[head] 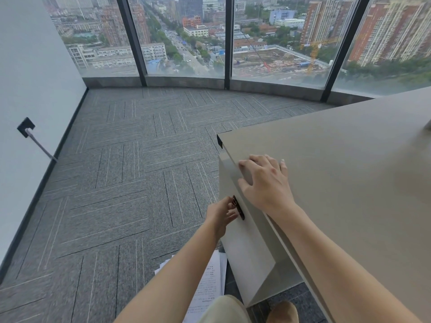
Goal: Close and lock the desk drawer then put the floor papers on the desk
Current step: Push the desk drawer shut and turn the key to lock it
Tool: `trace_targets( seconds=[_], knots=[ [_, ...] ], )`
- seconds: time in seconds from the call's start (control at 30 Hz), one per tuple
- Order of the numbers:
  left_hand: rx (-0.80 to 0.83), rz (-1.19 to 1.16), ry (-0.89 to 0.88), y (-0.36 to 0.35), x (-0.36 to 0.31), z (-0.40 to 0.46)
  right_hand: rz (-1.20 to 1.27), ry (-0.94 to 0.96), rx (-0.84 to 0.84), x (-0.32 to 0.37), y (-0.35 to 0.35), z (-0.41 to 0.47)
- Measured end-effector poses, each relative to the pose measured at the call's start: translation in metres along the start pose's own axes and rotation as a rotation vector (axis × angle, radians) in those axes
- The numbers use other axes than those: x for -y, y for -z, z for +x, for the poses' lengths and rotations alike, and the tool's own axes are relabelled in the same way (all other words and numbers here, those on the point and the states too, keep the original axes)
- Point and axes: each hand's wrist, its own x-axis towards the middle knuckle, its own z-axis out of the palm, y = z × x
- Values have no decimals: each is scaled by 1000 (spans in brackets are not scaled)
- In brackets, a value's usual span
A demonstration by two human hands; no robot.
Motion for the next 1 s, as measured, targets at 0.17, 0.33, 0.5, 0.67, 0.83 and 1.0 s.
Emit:
trace_targets(
  seconds=[0.17,0.33,0.5,0.67,0.83,1.0],
  knots=[
    [-23,31,69,-4,-7,2,4,3,-1,-1,0,0],
    [-45,69,262,-12,-15,-4,1,6,-2,-1,0,0],
    [-27,121,311,-15,-17,-4,-6,6,-5,-1,0,0],
    [-73,310,57,-10,-9,1,-11,1,2,1,2,-1],
    [-126,550,-197,4,-11,-17,-17,4,12,4,5,-3],
    [-147,926,-398,24,-26,-48,-61,8,21,9,7,-7]
  ],
)
